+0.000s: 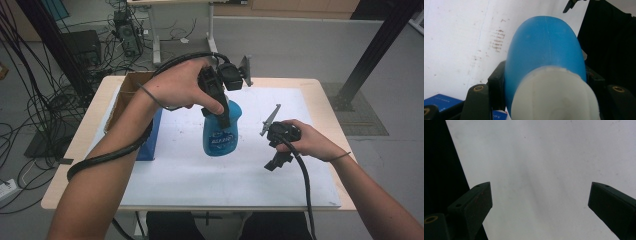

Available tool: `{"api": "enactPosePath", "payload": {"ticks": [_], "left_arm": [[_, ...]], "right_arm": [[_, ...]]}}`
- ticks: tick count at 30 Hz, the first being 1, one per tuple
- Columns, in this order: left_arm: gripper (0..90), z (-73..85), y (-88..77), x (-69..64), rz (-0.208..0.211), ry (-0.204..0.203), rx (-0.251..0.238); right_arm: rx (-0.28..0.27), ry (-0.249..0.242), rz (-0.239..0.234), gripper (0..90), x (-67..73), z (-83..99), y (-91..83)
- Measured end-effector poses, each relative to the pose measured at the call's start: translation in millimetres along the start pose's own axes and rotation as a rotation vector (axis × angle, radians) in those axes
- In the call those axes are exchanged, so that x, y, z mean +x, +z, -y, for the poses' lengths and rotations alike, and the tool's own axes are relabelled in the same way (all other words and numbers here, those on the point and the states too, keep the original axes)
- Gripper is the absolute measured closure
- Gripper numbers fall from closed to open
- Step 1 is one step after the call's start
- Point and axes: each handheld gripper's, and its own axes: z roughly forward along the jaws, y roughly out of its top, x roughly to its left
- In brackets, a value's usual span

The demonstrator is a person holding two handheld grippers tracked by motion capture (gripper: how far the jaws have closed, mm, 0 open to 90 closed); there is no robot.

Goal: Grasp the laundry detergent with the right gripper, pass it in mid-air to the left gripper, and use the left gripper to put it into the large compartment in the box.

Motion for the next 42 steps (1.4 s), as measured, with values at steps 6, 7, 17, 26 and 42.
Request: {"api": "enactPosePath", "payload": {"ticks": [6, 7, 17, 26, 42], "left_arm": [[37.8, -0.1, 1.2, 2.4, -0.006, -0.016, 0.005], [37.8, 0.0, 0.9, 2.6, -0.008, -0.019, 0.003], [37.8, -3.0, -3.2, 4.9, -0.037, -0.056, 0.02], [37.8, -4.5, -23.4, 12.6, -0.076, -0.147, 0.016], [37.8, 8.4, -75.5, 40.7, -0.154, -0.349, -0.028]], "right_arm": [[-0.003, 0.021, 0.016, 5.4, -4.2, 1.5, 2.1], [-0.007, 0.023, 0.015, 5.3, -4.7, 1.7, 2.6], [0.0, 0.047, 0.021, 5.2, -8.8, 3.6, 7.1], [-0.013, 0.055, 0.031, 5.2, -10.4, 4.2, 5.6], [-0.023, 0.048, 0.033, 5.1, -9.8, -1.6, 4.9]]}}
